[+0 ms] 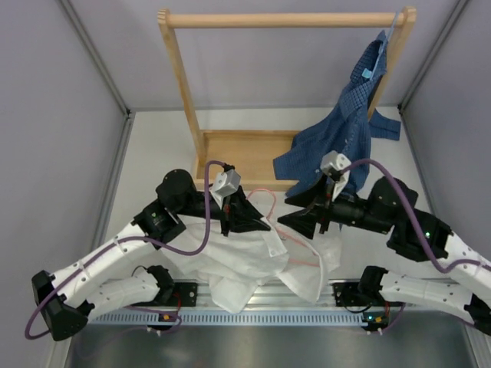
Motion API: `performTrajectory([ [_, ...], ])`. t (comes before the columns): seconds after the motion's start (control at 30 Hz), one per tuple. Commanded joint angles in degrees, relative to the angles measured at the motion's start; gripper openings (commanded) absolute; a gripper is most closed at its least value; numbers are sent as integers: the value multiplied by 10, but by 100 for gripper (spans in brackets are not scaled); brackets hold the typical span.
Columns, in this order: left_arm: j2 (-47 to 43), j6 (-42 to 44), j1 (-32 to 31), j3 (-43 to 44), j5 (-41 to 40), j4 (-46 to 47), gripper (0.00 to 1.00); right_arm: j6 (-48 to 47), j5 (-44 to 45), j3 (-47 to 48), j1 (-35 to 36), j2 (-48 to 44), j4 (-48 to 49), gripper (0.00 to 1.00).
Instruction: Place the shirt on the hanger
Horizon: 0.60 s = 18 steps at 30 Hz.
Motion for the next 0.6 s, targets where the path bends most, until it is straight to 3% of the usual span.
performTrajectory([
  [0.0,13,-10,-5,5,88,70,0,-39,-83,55,6,52,45,55],
  [0.17,20,-7,-10,-2,103,70,0,-38,-121,63,6,90,92,47],
  [0.27,20,-6,-10,-5,103,69,0,-30,-135,61,6,108,113,25],
  [0.3,19,-5,-10,-5,102,69,0,-27,-136,55,6,112,124,9],
  [0.33,16,-1,-10,-2,99,64,0,-27,-135,50,6,112,129,0],
  [0.43,6,21,-10,14,76,30,0,-21,-115,33,6,101,151,0],
  [0.47,2,30,-10,23,64,13,5,-19,-104,29,6,94,155,0],
  [0.5,-1,43,-10,33,18,-9,21,-15,-91,25,6,83,158,0],
  [0.53,-7,57,-10,42,-24,-52,48,-15,-63,26,6,78,159,0],
  [0.57,-22,61,-10,68,-77,-80,98,-18,-45,27,6,73,148,0],
])
